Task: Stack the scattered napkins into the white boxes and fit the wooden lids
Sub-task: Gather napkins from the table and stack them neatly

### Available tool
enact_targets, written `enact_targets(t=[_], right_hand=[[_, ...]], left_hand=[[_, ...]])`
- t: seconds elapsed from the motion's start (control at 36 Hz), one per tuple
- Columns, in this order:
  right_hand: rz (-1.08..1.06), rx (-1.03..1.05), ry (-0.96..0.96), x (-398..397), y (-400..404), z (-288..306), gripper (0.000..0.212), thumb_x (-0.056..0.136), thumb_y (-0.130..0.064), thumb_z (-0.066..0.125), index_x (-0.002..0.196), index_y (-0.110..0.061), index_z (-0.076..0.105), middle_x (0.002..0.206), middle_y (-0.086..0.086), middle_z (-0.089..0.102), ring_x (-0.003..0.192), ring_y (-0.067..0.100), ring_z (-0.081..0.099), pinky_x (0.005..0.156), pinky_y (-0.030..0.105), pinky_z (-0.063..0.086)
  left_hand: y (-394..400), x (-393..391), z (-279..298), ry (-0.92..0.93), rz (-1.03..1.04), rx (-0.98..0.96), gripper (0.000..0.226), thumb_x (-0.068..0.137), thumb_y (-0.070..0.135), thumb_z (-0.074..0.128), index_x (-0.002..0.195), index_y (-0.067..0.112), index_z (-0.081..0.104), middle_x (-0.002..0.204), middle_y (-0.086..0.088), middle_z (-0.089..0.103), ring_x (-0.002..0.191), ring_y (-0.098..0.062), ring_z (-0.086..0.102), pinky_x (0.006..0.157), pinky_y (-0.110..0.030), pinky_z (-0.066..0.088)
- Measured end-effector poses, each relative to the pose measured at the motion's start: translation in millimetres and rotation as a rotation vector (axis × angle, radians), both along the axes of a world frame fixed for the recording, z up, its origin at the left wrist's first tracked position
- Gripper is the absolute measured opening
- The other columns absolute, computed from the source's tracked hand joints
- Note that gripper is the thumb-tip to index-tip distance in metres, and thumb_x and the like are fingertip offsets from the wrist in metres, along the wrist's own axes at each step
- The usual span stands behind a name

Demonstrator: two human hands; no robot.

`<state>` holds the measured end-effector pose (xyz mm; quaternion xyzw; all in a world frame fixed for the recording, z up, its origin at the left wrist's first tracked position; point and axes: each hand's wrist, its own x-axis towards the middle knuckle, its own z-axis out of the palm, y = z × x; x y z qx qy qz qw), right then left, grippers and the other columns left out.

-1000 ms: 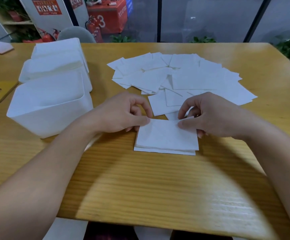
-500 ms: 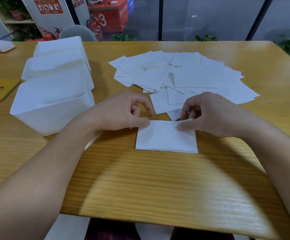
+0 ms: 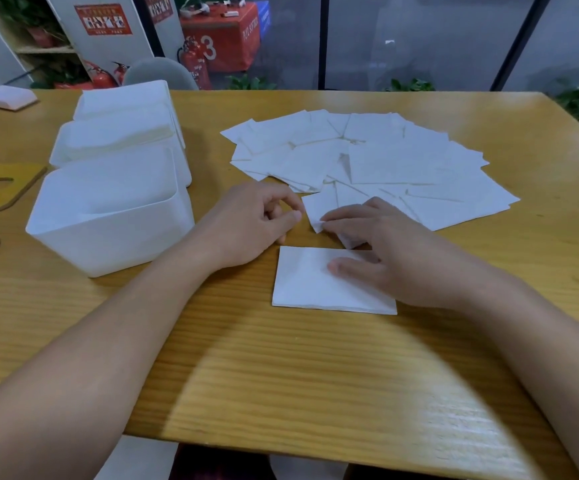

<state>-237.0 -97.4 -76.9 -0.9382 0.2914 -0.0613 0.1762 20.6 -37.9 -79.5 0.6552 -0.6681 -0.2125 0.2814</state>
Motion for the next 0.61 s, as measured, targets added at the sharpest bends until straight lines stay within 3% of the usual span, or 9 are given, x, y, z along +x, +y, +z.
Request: enact_targets(t=[0.06, 0.11, 0.19, 0.28, 0.33, 0.42, 0.47, 0.56, 0.61], right_hand=[[-0.012, -0.016, -0.063, 1, 1, 2, 0.048, 0.102, -0.058, 0.062, 0.137, -0.026, 0.067, 0.155, -0.026, 0.049, 0.135, 0.002, 0.04, 0.114, 0.032, 0.041], [-0.01, 0.034, -0.168, 1, 7, 7, 0.05, 0.101, -0.057, 0.065, 0.146, -0.034, 0.064, 0.151, -0.028, 0.053, 0.139, -0.002, 0.041, 0.117, 0.031, 0.041], [0.028, 0.129, -0.271, 2, 16, 13, 0.045, 0.099, -0.053, 0.072, 0.142, -0.04, 0.067, 0.146, -0.031, 0.057, 0.143, -0.001, 0.045, 0.116, 0.03, 0.043], [0.093, 0.158, -0.262, 5, 22, 13, 0.045, 0.097, -0.047, 0.078, 0.141, -0.038, 0.069, 0.144, -0.03, 0.061, 0.144, 0.0, 0.046, 0.115, 0.024, 0.041], [0.089, 0.159, -0.294, 4, 21, 11, 0.04, 0.097, -0.044, 0.079, 0.135, -0.036, 0.073, 0.14, -0.028, 0.064, 0.143, 0.002, 0.048, 0.114, 0.024, 0.042], [-0.02, 0.144, -0.472, 1, 13, 11, 0.025, 0.099, -0.038, 0.078, 0.123, -0.034, 0.077, 0.133, -0.025, 0.068, 0.137, 0.006, 0.055, 0.105, 0.025, 0.05], [-0.117, 0.08, -0.529, -3, 5, 11, 0.03, 0.101, -0.04, 0.074, 0.13, -0.037, 0.071, 0.136, -0.027, 0.065, 0.137, 0.003, 0.054, 0.107, 0.024, 0.047], [-0.197, 0.111, -0.492, -6, 0, 12, 0.051, 0.102, -0.048, 0.069, 0.151, -0.045, 0.054, 0.149, -0.031, 0.053, 0.143, -0.01, 0.041, 0.104, 0.005, 0.038], [-0.201, 0.161, -0.498, -6, -1, 13, 0.048, 0.104, -0.047, 0.066, 0.15, -0.042, 0.056, 0.144, -0.026, 0.061, 0.139, -0.008, 0.047, 0.094, 0.003, 0.042]], left_hand=[[0, -3, 2, 0.102, 0.022, -0.01, 0.015, 0.111, 0.036, 0.06, 0.119, 0.034, 0.073, 0.078, 0.006, 0.078, 0.066, -0.011, 0.072, 0.07, -0.027, 0.055], [0, -7, 4, 0.259, 0.051, -0.014, 0.023, 0.114, 0.036, 0.056, 0.128, 0.028, 0.071, 0.082, -0.001, 0.08, 0.072, -0.019, 0.078, 0.063, -0.03, 0.057], [-1, -10, 6, 0.418, 0.101, -0.006, 0.031, 0.112, 0.042, 0.058, 0.135, 0.025, 0.069, 0.076, -0.003, 0.078, 0.073, -0.021, 0.08, 0.062, -0.033, 0.06], [-1, -7, 4, 0.435, 0.107, -0.024, 0.028, 0.104, 0.044, 0.072, 0.13, 0.034, 0.071, 0.069, -0.001, 0.073, 0.063, -0.014, 0.067, 0.07, -0.028, 0.054], [-1, -4, 3, 0.431, 0.089, -0.045, 0.028, 0.1, 0.037, 0.079, 0.127, 0.039, 0.072, 0.075, 0.002, 0.075, 0.067, -0.016, 0.06, 0.075, -0.034, 0.05], [0, -2, 4, 0.479, 0.057, -0.064, 0.029, 0.097, 0.03, 0.081, 0.124, 0.035, 0.075, 0.093, -0.006, 0.08, 0.083, -0.046, 0.067, 0.087, -0.055, 0.057], [3, -2, 9, 0.537, 0.017, -0.069, 0.025, 0.097, 0.028, 0.082, 0.122, 0.029, 0.078, 0.102, -0.018, 0.079, 0.097, -0.059, 0.066, 0.094, -0.062, 0.056], [9, -3, 19, 0.633, -0.054, -0.075, 0.022, 0.099, 0.016, 0.08, 0.121, 0.014, 0.079, 0.106, -0.022, 0.079, 0.098, -0.042, 0.074, 0.096, -0.052, 0.058], [10, -3, 22, 0.66, -0.102, -0.076, 0.022, 0.098, 0.007, 0.078, 0.121, 0.005, 0.077, 0.107, -0.026, 0.077, 0.094, -0.029, 0.075, 0.089, -0.039, 0.059]])
